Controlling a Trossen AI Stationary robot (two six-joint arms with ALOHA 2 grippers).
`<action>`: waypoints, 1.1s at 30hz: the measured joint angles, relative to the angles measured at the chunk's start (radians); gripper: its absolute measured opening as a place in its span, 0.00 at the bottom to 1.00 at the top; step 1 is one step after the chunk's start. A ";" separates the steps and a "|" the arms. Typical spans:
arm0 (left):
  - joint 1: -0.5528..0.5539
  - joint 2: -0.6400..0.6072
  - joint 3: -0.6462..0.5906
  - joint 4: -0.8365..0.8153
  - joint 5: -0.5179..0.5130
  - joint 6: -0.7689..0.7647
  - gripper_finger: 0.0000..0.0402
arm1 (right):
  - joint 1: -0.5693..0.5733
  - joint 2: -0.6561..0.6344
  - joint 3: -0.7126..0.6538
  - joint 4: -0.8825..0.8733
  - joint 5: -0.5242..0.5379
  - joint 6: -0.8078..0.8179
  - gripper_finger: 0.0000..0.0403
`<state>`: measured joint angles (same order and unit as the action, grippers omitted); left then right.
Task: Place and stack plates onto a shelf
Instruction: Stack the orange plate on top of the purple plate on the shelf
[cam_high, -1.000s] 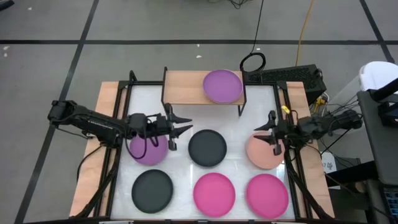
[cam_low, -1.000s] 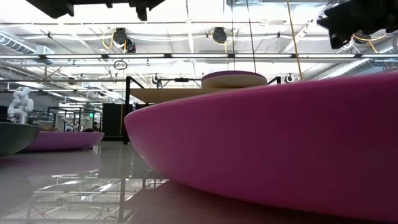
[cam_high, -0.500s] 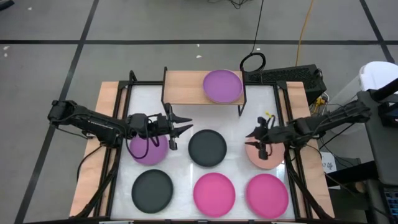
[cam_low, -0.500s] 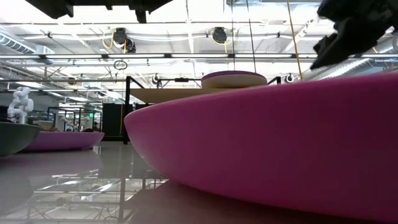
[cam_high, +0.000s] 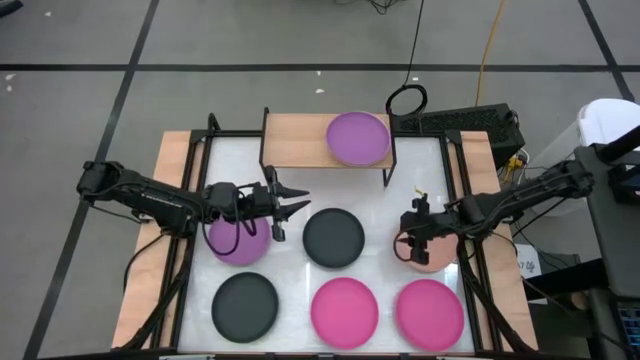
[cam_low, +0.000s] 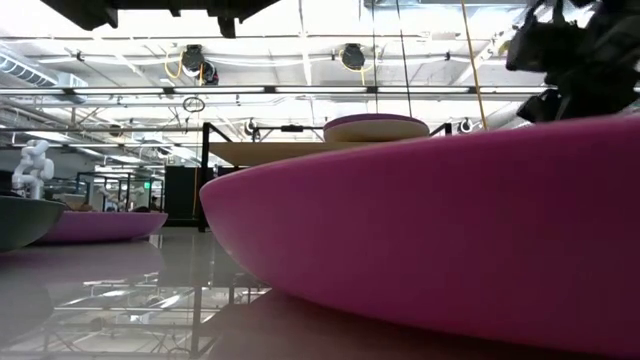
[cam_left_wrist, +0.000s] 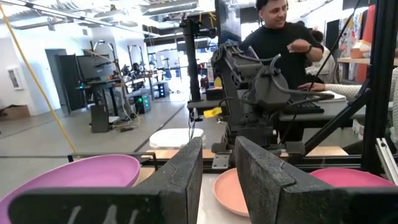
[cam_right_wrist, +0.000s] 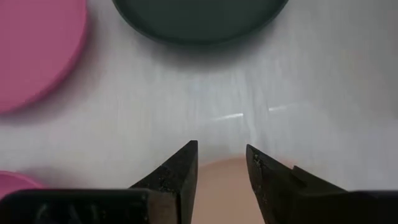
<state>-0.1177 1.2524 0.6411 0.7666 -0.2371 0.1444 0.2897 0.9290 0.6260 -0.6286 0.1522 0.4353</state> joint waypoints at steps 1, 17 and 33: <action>0.000 0.000 0.000 0.000 0.000 0.000 0.25 | 0.000 0.009 0.021 -0.020 0.001 0.002 0.30; 0.000 0.000 0.000 -0.013 0.000 -0.017 0.25 | 0.079 0.290 0.113 -0.120 -0.026 0.110 0.30; 0.000 0.000 0.000 -0.016 0.000 -0.027 0.25 | 0.171 0.318 0.113 -0.090 -0.019 0.275 0.30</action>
<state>-0.1177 1.2526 0.6411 0.7509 -0.2371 0.1177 0.4603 1.2471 0.7395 -0.7183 0.1327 0.7104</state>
